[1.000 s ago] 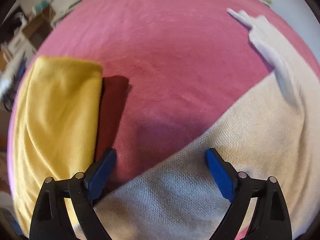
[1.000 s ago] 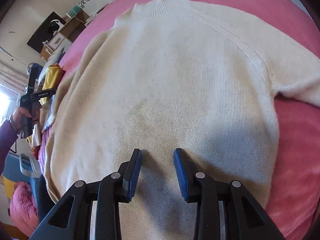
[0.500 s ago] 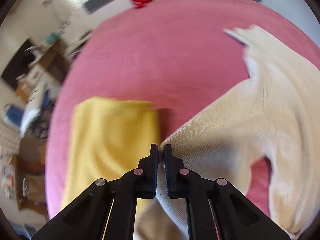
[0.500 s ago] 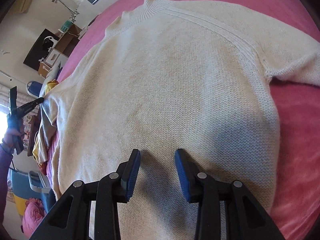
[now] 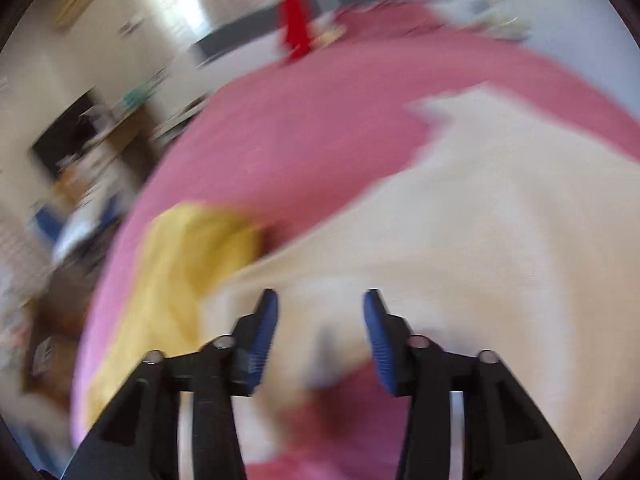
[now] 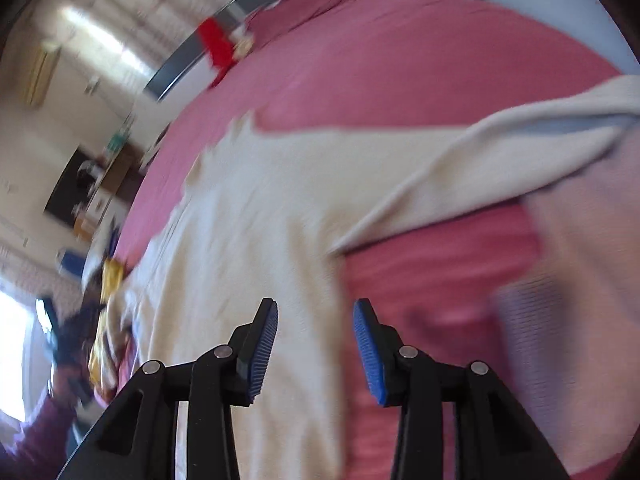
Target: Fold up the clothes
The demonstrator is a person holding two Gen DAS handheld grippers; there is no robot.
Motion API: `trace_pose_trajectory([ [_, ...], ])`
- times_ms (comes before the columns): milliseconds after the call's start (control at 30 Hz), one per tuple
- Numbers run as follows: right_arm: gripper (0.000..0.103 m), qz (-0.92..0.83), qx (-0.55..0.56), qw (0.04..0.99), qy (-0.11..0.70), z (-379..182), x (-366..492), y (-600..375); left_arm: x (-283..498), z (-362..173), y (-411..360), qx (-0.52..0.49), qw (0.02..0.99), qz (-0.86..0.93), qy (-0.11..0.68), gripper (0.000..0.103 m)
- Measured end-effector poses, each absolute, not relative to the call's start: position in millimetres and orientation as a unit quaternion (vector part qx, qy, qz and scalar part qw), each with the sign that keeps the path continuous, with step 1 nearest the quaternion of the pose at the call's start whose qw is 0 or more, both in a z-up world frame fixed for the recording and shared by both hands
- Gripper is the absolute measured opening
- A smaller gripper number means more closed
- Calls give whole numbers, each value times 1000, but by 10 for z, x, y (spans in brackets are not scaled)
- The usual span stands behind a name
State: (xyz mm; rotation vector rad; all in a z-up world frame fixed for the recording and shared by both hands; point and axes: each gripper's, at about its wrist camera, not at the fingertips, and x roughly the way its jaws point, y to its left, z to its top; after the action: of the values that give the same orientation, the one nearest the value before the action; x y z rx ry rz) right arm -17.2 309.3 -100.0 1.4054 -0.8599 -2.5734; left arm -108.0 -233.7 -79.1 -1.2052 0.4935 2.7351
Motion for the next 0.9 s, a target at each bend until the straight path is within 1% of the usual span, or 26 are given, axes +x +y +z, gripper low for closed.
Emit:
trace_pose_trajectory([
  [67, 41, -844, 442, -3, -304, -906, -114, 3611, -958, -894, -1811, -395, 104, 894, 186, 54],
  [167, 42, -827, 429, -71, -357, -843, -75, 4313, -760, -1132, -1064, -403, 161, 879, 200, 54],
  [200, 42, -818, 426, -93, -376, -829, -65, 4556, -687, -1225, -830, -405, 165, 876, 205, 54],
  [233, 45, -809, 417, -116, -398, -804, -37, 4760, -633, -1301, -649, -409, 167, 872, 209, 54],
  [300, 45, -805, 398, -137, -418, -723, 16, 5068, -547, -1423, -402, -426, 160, 868, 196, 55],
  [333, 45, -804, 388, -149, -426, -672, 49, 5216, -508, -1499, -350, -438, 155, 867, 179, 58],
  [400, 44, -791, 381, -162, -449, -641, 72, 5459, -430, -1674, -356, -463, 145, 864, 133, 61],
  [433, 44, -780, 385, -163, -465, -662, 61, 5552, -398, -1752, -375, -465, 136, 868, 111, 65],
  [467, 44, -768, 389, -165, -481, -683, 51, 5646, -373, -1808, -422, -456, 124, 877, 87, 73],
  [533, 44, -741, 376, -165, -531, -786, 54, 5793, -313, -1895, -536, -436, 106, 893, 36, 78],
  [567, 46, -729, 365, -166, -556, -795, 124, 5923, -268, -1923, -567, -425, 107, 899, 24, 78],
  [667, 46, -719, 311, -101, -613, -704, 116, 6009, -182, -1956, -565, -407, 113, 906, 23, 79],
  [767, 46, -703, 326, -145, -616, -704, 95, 6000, -180, -1978, -530, -407, 110, 906, 26, 80],
  [833, 43, -673, 332, -178, -636, -834, 97, 6097, -193, -1972, -552, -408, 112, 906, 22, 80],
  [900, 42, -674, 315, -174, -645, -905, 64, 6173, -194, -1911, -616, -408, 114, 906, 17, 80],
])
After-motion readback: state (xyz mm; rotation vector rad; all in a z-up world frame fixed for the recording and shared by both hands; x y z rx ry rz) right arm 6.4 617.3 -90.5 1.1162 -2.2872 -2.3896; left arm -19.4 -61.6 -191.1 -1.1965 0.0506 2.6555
